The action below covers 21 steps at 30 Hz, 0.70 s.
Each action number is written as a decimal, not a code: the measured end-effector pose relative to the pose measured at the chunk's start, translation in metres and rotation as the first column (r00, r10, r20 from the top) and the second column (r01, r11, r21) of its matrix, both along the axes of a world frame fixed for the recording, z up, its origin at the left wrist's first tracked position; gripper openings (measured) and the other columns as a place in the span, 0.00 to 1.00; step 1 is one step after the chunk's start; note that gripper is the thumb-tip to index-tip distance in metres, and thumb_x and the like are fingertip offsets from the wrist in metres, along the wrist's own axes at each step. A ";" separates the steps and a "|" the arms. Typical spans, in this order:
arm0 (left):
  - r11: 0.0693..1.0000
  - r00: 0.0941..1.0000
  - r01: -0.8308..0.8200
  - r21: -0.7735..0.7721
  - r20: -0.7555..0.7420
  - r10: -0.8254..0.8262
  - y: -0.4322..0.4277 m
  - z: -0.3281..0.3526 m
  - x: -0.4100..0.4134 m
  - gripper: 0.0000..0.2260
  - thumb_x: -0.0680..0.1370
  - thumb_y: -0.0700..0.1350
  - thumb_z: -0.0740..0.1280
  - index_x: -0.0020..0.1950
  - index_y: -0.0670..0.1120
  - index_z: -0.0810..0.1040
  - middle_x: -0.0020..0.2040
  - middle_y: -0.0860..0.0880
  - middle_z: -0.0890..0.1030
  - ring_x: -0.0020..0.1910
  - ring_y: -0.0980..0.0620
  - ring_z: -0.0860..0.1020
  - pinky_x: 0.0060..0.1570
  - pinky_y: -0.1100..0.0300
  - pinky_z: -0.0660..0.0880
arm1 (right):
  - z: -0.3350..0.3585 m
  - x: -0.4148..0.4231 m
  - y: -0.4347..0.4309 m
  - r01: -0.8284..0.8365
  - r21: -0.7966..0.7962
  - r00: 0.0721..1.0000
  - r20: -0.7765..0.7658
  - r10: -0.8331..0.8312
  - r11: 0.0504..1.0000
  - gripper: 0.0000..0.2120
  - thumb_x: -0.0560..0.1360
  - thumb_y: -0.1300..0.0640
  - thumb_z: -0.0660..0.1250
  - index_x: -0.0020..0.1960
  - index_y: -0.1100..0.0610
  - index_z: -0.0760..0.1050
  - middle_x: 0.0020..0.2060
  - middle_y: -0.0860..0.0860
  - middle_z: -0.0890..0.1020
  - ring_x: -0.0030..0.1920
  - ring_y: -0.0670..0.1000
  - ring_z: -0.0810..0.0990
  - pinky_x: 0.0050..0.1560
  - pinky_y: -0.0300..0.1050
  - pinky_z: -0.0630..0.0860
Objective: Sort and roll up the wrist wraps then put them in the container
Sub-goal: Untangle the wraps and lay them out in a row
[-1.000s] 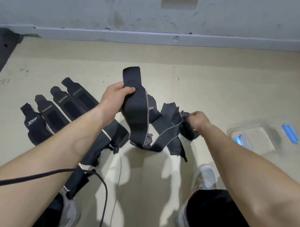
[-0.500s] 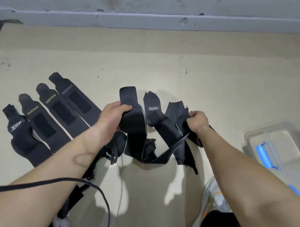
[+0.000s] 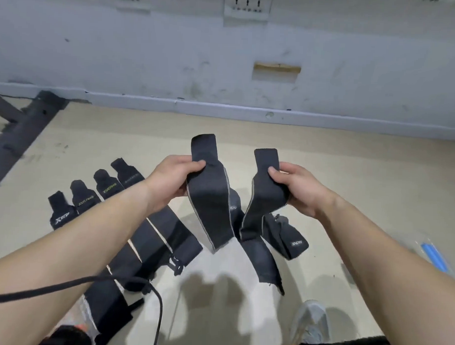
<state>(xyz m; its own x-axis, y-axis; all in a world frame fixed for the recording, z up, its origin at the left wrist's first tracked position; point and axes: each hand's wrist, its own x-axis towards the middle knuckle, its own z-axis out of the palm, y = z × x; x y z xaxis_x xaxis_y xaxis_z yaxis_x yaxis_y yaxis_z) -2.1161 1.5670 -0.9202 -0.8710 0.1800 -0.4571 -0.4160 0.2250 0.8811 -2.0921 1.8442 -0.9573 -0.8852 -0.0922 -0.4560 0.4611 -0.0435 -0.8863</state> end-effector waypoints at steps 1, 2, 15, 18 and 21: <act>1.000 1.000 0.005 0.009 -0.016 -0.005 -0.002 0.017 0.006 0.11 0.84 0.47 0.64 0.50 0.44 0.84 0.40 0.51 0.83 0.34 0.55 0.79 0.36 0.64 0.76 | 0.023 0.005 -0.007 -0.024 0.004 0.999 -0.038 0.024 1.000 0.08 0.83 0.58 0.65 0.59 0.58 0.81 0.51 0.55 0.87 0.48 0.52 0.86 0.48 0.44 0.81; 1.000 1.000 0.008 0.019 -0.029 -0.007 -0.004 0.033 0.012 0.12 0.85 0.48 0.63 0.47 0.45 0.83 0.37 0.52 0.82 0.31 0.56 0.77 0.32 0.65 0.75 | 0.045 0.010 -0.013 -0.047 0.017 0.996 -0.077 0.048 0.999 0.09 0.83 0.60 0.66 0.59 0.59 0.81 0.52 0.56 0.87 0.47 0.52 0.86 0.47 0.43 0.82; 0.984 0.985 -0.072 0.163 -0.145 0.096 -0.013 0.080 0.084 0.08 0.83 0.42 0.67 0.58 0.42 0.83 0.43 0.48 0.86 0.34 0.55 0.83 0.35 0.64 0.79 | 0.129 0.062 -0.086 -0.130 0.049 0.950 -0.280 0.138 0.990 0.04 0.80 0.63 0.68 0.50 0.56 0.77 0.36 0.53 0.86 0.33 0.50 0.81 0.36 0.42 0.77; 0.970 0.988 -0.085 0.227 -0.107 0.111 -0.015 0.082 0.084 0.10 0.84 0.44 0.65 0.60 0.42 0.83 0.47 0.47 0.86 0.36 0.52 0.84 0.40 0.61 0.81 | 0.126 0.057 -0.095 -0.096 0.032 0.955 -0.279 0.102 0.995 0.05 0.79 0.63 0.70 0.48 0.54 0.78 0.38 0.55 0.86 0.35 0.53 0.81 0.40 0.48 0.76; 0.960 0.990 -0.091 0.263 -0.082 0.117 -0.016 0.082 0.083 0.11 0.85 0.45 0.64 0.61 0.41 0.82 0.49 0.47 0.86 0.38 0.50 0.85 0.43 0.58 0.82 | 0.120 0.054 -0.104 -0.034 0.061 0.956 -0.291 0.050 0.998 0.06 0.78 0.63 0.73 0.45 0.54 0.79 0.33 0.47 0.82 0.33 0.47 0.79 0.39 0.47 0.75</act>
